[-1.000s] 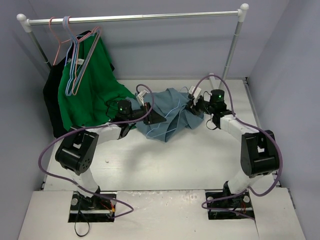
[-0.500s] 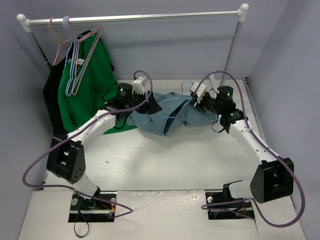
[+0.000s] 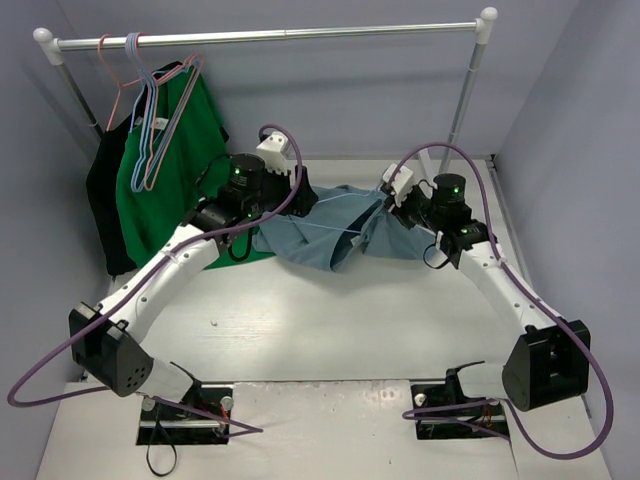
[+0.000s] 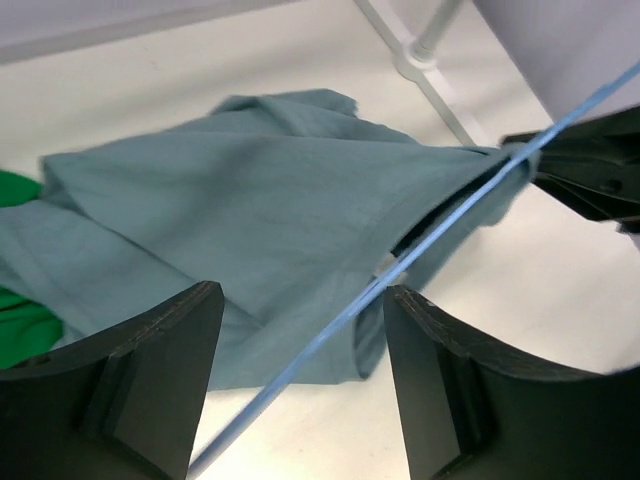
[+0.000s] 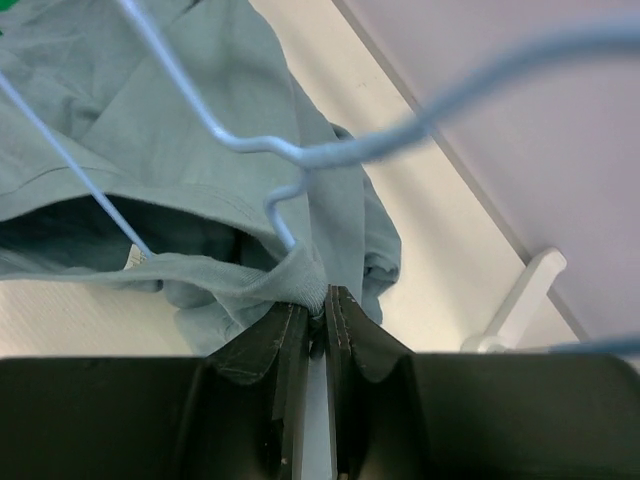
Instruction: Place the t-shirt on the hanger
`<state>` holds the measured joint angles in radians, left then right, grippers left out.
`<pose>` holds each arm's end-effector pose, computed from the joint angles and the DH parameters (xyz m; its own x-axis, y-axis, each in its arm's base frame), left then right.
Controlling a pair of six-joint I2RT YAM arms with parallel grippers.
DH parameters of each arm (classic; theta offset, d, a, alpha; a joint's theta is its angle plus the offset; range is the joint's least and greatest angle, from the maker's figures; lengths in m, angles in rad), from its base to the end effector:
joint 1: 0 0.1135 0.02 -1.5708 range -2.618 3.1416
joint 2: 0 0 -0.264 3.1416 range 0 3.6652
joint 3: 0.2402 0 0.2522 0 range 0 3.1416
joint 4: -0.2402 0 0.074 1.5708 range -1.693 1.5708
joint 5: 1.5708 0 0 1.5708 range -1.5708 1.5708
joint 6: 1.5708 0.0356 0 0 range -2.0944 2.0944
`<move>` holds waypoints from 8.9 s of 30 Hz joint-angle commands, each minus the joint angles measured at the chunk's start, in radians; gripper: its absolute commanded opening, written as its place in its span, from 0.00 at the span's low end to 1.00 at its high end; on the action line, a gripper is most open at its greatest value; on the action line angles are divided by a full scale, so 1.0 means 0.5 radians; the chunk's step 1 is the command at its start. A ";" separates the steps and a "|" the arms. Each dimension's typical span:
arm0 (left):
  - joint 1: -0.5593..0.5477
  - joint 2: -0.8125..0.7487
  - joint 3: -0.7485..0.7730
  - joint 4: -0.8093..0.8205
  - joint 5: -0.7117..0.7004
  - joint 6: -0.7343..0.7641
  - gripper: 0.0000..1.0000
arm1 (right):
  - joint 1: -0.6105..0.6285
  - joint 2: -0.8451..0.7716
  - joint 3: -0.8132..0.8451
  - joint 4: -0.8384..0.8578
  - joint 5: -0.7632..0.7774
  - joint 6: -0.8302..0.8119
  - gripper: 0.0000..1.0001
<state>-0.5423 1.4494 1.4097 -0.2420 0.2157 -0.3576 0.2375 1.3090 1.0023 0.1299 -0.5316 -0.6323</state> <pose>0.2870 -0.1818 0.3955 -0.4611 -0.1213 -0.8790 0.5539 0.7346 -0.3920 0.2935 0.0896 0.3333 0.2686 -0.4591 -0.8468 -0.6559 0.5567 -0.5099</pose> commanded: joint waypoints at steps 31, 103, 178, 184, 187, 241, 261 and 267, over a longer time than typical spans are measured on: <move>-0.704 0.077 -0.270 0.091 -1.196 -0.322 0.70 | 0.044 0.042 0.189 -0.005 0.431 0.427 0.00; 0.118 0.758 1.874 -1.565 -0.413 0.221 0.00 | 0.341 0.161 0.682 -0.100 0.649 0.102 0.00; 0.486 0.485 0.512 -0.651 0.566 1.482 0.65 | -0.082 0.020 0.155 0.329 -0.977 0.531 0.00; 0.468 0.488 0.436 -0.437 0.556 1.436 0.65 | -0.082 0.030 0.180 0.311 -1.038 0.550 0.00; 0.465 0.500 0.436 -0.372 0.645 1.415 0.65 | -0.082 0.039 0.186 0.308 -1.051 0.547 0.00; 0.391 -0.162 0.177 -0.012 0.858 0.863 0.00 | -0.226 -0.314 0.342 -0.011 -0.057 0.651 0.57; 0.376 -0.153 1.688 -0.639 0.924 0.881 0.00 | -0.226 -0.624 0.391 0.253 0.612 0.863 0.67; 0.367 -0.183 1.642 -0.704 1.068 0.764 0.00 | -0.226 -0.609 0.389 0.197 0.637 0.896 0.67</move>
<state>-0.3546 1.3586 2.2475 -0.6891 0.7040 0.0647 0.1257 1.0119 1.1934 0.1505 -0.2413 -0.2050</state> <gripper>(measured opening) 0.093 0.670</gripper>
